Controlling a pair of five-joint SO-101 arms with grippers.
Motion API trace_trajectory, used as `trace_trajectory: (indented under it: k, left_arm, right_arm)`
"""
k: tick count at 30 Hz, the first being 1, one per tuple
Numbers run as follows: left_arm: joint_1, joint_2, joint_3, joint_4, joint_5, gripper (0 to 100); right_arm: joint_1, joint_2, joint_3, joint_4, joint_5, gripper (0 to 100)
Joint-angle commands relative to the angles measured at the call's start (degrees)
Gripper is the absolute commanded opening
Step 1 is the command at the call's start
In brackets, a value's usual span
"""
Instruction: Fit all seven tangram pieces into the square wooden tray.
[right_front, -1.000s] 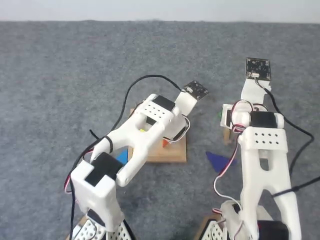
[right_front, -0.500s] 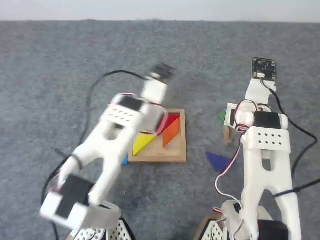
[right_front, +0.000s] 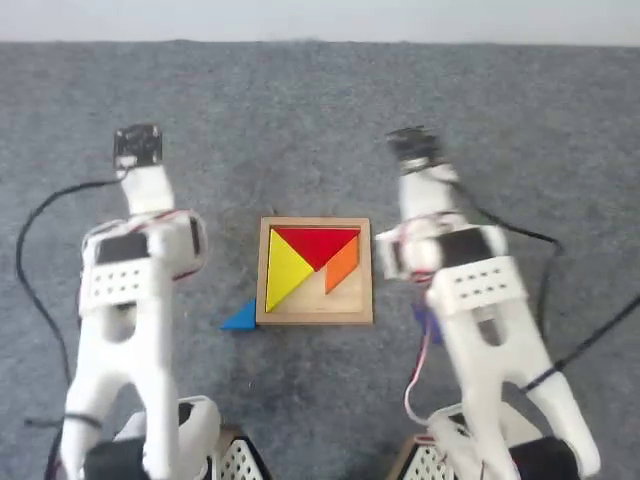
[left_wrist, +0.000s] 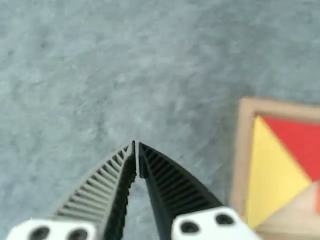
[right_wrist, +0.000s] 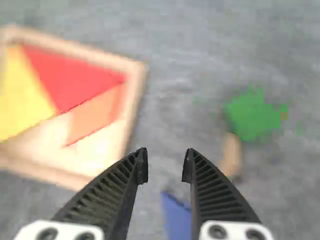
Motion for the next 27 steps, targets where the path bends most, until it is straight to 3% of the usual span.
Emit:
trace_trajectory:
  k: [1, 5, 12, 15, 27]
  left_arm:
    - [-4.0, -7.9, 10.9, -6.4, -9.8, 2]
    - [-7.2, -9.1, 22.2, -19.2, -18.1, 2]
    - [-7.5, -8.7, 22.4, -19.8, -21.2, 2]
    - [-7.5, -8.7, 22.4, -19.8, -21.3, 2]
    - [-7.5, -8.7, 22.4, -19.8, -21.3, 2]
  right_arm:
    - [-11.0, -1.9, -1.0, -1.6, 1.2, 12.1]
    - [-20.5, 6.0, -4.6, -3.9, 1.0, 12.1]
    - [-23.7, 27.8, -15.6, -4.2, 0.8, 10.5]
    - [-23.4, 34.7, -20.3, -1.4, 0.9, 5.1]
    - [-13.8, 40.1, -25.8, 1.5, 4.8, 6.2]
